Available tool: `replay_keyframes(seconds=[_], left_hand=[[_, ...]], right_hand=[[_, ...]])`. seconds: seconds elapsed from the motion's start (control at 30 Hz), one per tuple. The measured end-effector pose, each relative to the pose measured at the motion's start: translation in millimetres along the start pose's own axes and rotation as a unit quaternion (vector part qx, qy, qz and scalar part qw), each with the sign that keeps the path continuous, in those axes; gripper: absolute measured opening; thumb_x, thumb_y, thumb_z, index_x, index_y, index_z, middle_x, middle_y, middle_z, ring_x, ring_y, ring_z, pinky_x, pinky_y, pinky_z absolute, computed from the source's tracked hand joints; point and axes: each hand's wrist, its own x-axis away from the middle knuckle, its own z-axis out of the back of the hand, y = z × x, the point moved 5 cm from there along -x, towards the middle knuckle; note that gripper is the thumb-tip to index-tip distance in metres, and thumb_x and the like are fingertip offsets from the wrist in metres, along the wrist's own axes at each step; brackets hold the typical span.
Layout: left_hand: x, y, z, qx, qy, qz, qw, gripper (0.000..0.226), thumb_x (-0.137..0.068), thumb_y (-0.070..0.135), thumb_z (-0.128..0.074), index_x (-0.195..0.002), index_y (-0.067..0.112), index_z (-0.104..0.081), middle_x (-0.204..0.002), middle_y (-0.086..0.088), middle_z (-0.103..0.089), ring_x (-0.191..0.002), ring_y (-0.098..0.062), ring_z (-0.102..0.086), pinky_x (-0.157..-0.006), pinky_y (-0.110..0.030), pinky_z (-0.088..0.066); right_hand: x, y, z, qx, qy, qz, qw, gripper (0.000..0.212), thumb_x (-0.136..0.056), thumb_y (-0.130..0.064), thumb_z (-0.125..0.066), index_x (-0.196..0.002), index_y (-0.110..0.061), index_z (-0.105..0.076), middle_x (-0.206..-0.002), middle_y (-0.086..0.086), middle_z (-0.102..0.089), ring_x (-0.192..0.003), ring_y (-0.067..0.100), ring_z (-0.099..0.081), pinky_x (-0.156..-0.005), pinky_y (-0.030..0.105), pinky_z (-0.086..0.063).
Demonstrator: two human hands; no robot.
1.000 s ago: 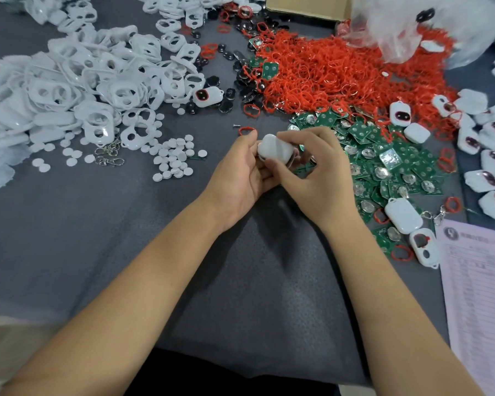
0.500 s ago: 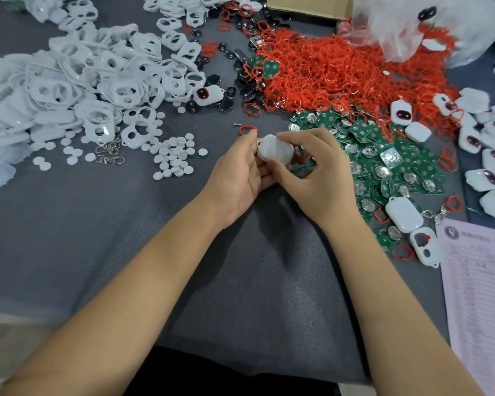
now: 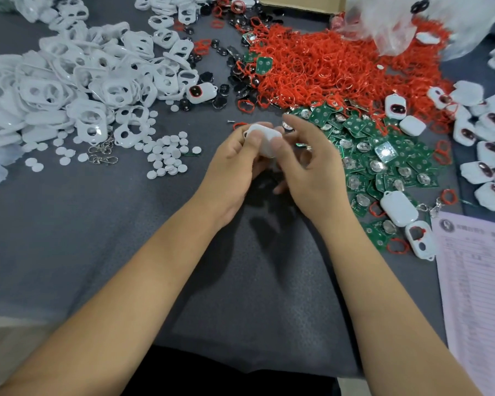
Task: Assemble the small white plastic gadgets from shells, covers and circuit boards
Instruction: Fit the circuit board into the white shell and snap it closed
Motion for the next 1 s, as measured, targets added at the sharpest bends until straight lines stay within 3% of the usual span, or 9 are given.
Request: replay_keyframes(seconds=[0.07, 0.17, 0.3, 0.43, 0.57, 0.7, 0.83, 1.0], left_hand=[[2.1, -0.3, -2.6, 0.007, -0.019, -0.006, 1.0, 0.027, -0.114, 0.014, -0.037, -0.116, 0.013, -0.064, -0.11, -0.007, -0.069, -0.1, -0.018, -0.063, -0.096, -0.032, -0.053], [4.8, -0.3, -6.1, 0.029, -0.05, 0.0, 0.998, 0.028, -0.114, 0.014, -0.035, -0.115, 0.014, -0.063, -0.102, -0.001, -0.07, -0.091, -0.01, -0.064, -0.08, -0.023, -0.055], [5.0, 4.8, -3.7, -0.023, -0.052, -0.028, 0.998, 0.025, -0.111, 0.018, -0.044, -0.117, 0.018, -0.069, -0.11, 0.0, -0.073, -0.102, -0.012, -0.067, -0.09, -0.027, -0.056], [5.8, 10.5, 2.9, -0.109, -0.02, -0.073, 0.991, 0.023, -0.107, 0.031, -0.055, -0.114, 0.026, -0.077, -0.106, 0.001, -0.078, -0.098, -0.017, -0.072, -0.085, -0.035, -0.056], [7.3, 11.3, 4.5, -0.119, -0.013, -0.098, 0.988, 0.021, -0.108, 0.018, -0.057, -0.114, 0.021, -0.077, -0.11, 0.008, -0.078, -0.104, -0.016, -0.073, -0.087, -0.039, -0.061], [7.8, 11.9, 4.4, -0.148, 0.005, -0.123, 0.981, 0.026, -0.109, 0.017, -0.055, -0.123, 0.005, -0.073, -0.108, -0.005, -0.077, -0.097, -0.013, -0.074, -0.082, -0.03, -0.062], [10.1, 15.6, 3.6, -0.194, 0.019, -0.167, 0.966, 0.023, -0.108, 0.017, -0.057, -0.121, 0.006, -0.072, -0.103, 0.013, -0.074, -0.091, 0.002, -0.072, -0.075, -0.015, -0.057], [9.9, 11.4, -0.1, -0.188, -0.024, -0.14, 0.972, 0.024, -0.107, 0.014, -0.057, -0.125, 0.006, -0.072, -0.104, -0.001, -0.077, -0.097, -0.015, -0.075, -0.087, -0.035, -0.063]], right_hand=[[1.7, 6.0, -3.9, -0.138, 0.004, -0.1, 0.985, 0.026, -0.104, -0.023, -0.063, -0.122, -0.005, -0.066, -0.099, 0.009, -0.07, -0.071, 0.013, -0.066, -0.047, 0.028, -0.055], [3.7, 8.8, -9.7, -0.244, -0.012, -0.166, 0.955, 0.021, -0.105, -0.024, -0.062, -0.107, -0.005, -0.07, -0.086, 0.005, -0.073, -0.072, 0.016, -0.068, -0.049, 0.026, -0.056], [2.5, 10.7, -5.4, -0.264, -0.016, -0.173, 0.949, 0.014, -0.105, -0.017, -0.059, -0.103, -0.009, -0.07, -0.086, 0.008, -0.072, -0.073, 0.021, -0.069, -0.052, 0.025, -0.056], [0.2, 11.7, -0.9, -0.264, -0.015, -0.17, 0.949, 0.014, -0.105, -0.014, -0.059, -0.106, -0.007, -0.072, -0.093, 0.01, -0.07, -0.076, 0.021, -0.07, -0.057, 0.025, -0.058], [1.5, 13.0, -2.1, -0.31, -0.028, -0.179, 0.933, 0.013, -0.104, -0.007, -0.059, -0.104, -0.009, -0.072, -0.095, 0.006, -0.074, -0.088, 0.017, -0.071, -0.07, 0.031, -0.062], [0.5, 12.2, 0.4, -0.246, 0.004, -0.153, 0.957, 0.019, -0.105, -0.016, -0.06, -0.111, -0.002, -0.072, -0.094, 0.008, -0.071, -0.084, 0.018, -0.068, -0.067, 0.03, -0.061], [-1.2, 10.0, 3.5, -0.128, 0.038, -0.108, 0.985, 0.023, -0.106, -0.024, -0.06, -0.108, -0.006, -0.074, -0.084, 0.008, -0.071, -0.072, 0.023, -0.069, -0.055, 0.035, -0.059], [-1.0, 10.1, 6.2, -0.134, 0.053, -0.114, 0.983, 0.023, -0.105, -0.021, -0.061, -0.101, -0.001, -0.072, -0.08, 0.019, -0.072, -0.067, 0.037, -0.073, -0.052, 0.034, -0.06]])
